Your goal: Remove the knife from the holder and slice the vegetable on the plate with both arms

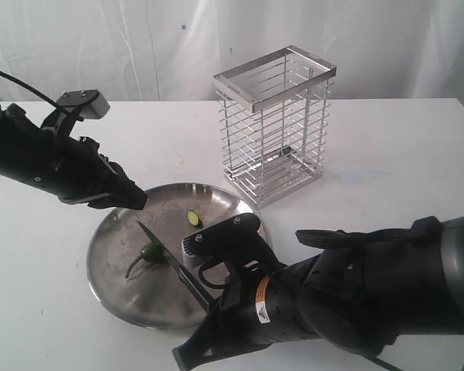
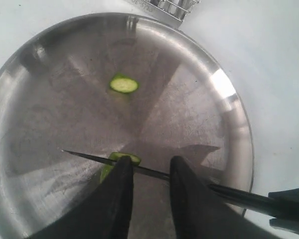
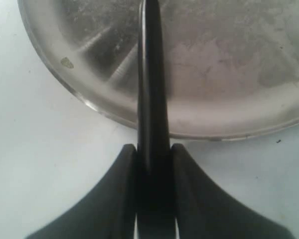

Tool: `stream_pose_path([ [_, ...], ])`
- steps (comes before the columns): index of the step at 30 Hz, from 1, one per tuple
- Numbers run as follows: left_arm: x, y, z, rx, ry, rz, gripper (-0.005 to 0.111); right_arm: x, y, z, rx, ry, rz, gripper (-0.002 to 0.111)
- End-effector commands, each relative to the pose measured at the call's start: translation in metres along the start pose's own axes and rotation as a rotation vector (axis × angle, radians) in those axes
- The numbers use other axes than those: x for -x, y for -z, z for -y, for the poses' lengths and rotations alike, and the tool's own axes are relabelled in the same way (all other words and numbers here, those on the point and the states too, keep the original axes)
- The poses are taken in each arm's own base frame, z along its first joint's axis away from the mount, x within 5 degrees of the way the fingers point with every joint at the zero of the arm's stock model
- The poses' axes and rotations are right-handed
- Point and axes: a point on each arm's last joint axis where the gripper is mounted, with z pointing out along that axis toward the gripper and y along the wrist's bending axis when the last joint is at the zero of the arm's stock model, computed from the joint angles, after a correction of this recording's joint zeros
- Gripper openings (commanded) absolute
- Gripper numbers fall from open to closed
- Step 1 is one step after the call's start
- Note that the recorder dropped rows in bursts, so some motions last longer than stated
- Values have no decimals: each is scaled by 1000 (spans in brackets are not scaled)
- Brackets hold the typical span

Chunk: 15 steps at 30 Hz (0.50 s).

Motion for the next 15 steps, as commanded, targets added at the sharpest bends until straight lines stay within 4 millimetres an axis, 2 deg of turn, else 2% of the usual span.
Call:
stream_pose_path([
  [1, -3, -10, -2, -35, 28, -26, 33, -1, 1, -1, 5, 14, 6, 0],
  [4, -4, -14, -4, -38, 37, -33, 32, -1, 1, -1, 4, 14, 4, 0],
  [6, -5, -15, -5, -37, 40, -35, 27, -1, 1, -1, 4, 14, 4, 0],
  [10, -6, -17, -7, -39, 31, -42, 0, -1, 1, -1, 4, 14, 4, 0],
  [15, -5, -19, 0, -86, -2, -32, 0, -1, 1, -1, 4, 14, 4, 0],
])
